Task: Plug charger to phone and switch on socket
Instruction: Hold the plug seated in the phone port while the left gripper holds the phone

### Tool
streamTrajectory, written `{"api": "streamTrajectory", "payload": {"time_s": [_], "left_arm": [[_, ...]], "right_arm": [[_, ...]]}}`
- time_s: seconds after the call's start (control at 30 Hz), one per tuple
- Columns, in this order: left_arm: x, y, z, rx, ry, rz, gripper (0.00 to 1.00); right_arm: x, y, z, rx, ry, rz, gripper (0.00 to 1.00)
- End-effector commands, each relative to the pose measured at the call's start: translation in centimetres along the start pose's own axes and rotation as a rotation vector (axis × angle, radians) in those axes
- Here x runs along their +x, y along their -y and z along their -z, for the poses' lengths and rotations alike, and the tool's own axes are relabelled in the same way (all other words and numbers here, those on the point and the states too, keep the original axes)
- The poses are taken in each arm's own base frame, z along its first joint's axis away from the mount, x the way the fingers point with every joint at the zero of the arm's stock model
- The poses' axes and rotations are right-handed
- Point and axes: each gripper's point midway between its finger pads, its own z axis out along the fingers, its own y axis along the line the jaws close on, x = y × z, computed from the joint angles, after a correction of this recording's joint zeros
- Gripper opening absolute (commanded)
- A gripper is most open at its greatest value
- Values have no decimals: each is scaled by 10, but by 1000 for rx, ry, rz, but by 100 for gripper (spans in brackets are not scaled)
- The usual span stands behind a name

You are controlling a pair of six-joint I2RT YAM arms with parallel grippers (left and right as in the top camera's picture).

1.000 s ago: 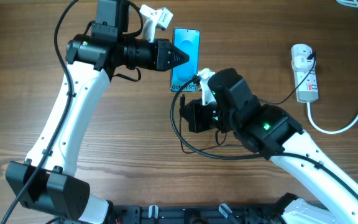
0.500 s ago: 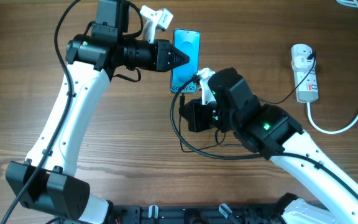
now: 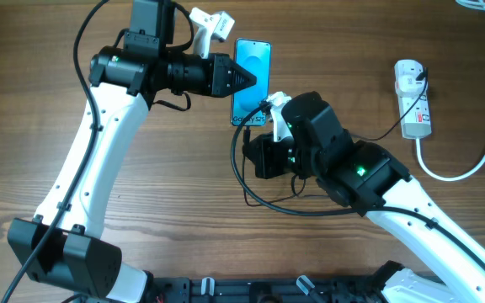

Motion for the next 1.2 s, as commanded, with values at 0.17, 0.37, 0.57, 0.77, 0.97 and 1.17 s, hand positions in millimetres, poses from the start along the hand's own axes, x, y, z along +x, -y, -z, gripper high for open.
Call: {"api": "streamTrajectory", "payload": {"time_s": [0.17,0.37,0.57,0.77,0.97,1.17], "left_arm": [[1,7,1,38,-7,-40,4],[3,7,1,37,-14,-34,4],[3,6,1,36,-14,-37,4],[3,6,1,36,-15,-36,4],[5,6,1,36,-21,-29,4],[8,6,1,34,-31,-37,4]], "right_arm": [[-8,0,-2,2,18,0,4],[-13,5,0,11,30,-16,4],[-13,6,0,10,30,-18,4],[-21,-1,5,-2,50,-9,4],[-27,-3,9,-2,69,2,5],[-44,-3,20,-1,112,17,4]]}}
